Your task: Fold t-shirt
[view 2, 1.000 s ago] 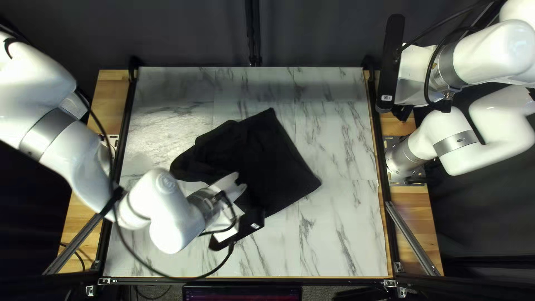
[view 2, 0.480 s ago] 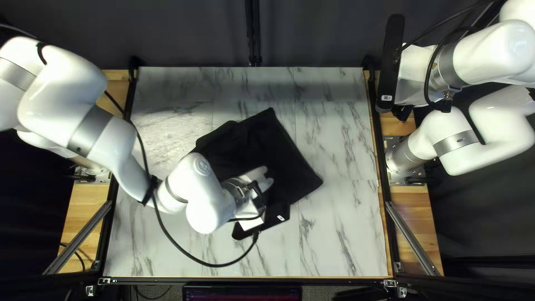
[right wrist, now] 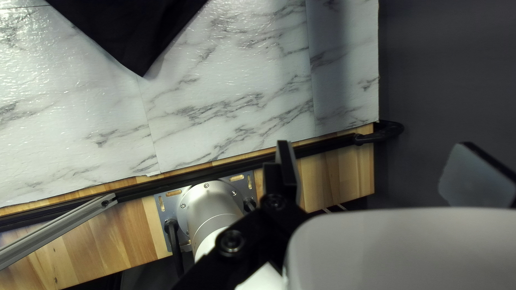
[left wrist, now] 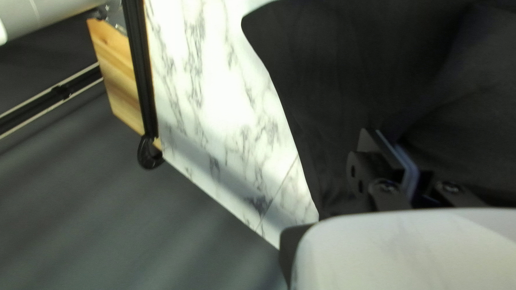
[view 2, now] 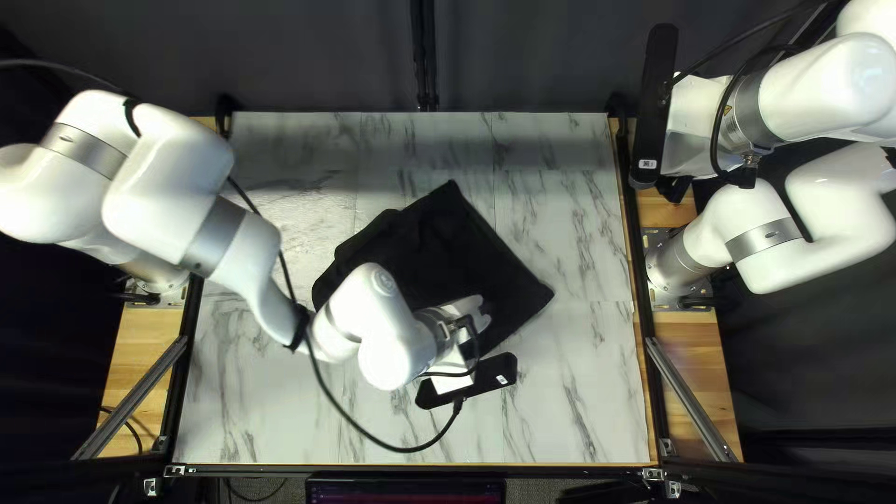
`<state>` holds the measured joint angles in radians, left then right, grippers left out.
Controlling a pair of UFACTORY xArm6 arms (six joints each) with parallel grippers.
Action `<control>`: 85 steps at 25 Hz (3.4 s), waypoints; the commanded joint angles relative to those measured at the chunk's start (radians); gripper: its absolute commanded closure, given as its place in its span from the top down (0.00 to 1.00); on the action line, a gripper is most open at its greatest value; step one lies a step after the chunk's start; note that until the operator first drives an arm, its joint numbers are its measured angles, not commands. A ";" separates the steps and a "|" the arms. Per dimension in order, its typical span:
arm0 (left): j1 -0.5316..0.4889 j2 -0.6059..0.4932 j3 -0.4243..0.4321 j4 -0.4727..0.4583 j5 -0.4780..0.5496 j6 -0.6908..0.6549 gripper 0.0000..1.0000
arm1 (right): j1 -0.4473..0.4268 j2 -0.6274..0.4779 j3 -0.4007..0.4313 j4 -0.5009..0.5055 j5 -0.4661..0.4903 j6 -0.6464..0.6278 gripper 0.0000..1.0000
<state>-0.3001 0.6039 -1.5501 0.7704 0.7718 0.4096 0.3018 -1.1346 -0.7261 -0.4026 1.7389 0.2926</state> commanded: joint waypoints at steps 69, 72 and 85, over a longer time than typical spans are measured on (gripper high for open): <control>-0.287 -0.455 0.871 0.105 0.269 -0.729 1.00 | 0.000 0.000 0.000 0.000 0.000 0.000 1.00; -0.292 -0.453 0.870 0.102 0.272 -0.728 1.00 | 0.000 0.000 0.000 0.000 0.000 0.000 1.00; -0.278 -0.440 0.819 0.147 0.241 -0.703 1.00 | 0.000 0.000 0.000 0.000 0.000 0.000 1.00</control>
<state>-0.5687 0.1901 -0.7376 0.9120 1.0080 -0.2954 0.3018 -1.1346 -0.7261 -0.4026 1.7389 0.2926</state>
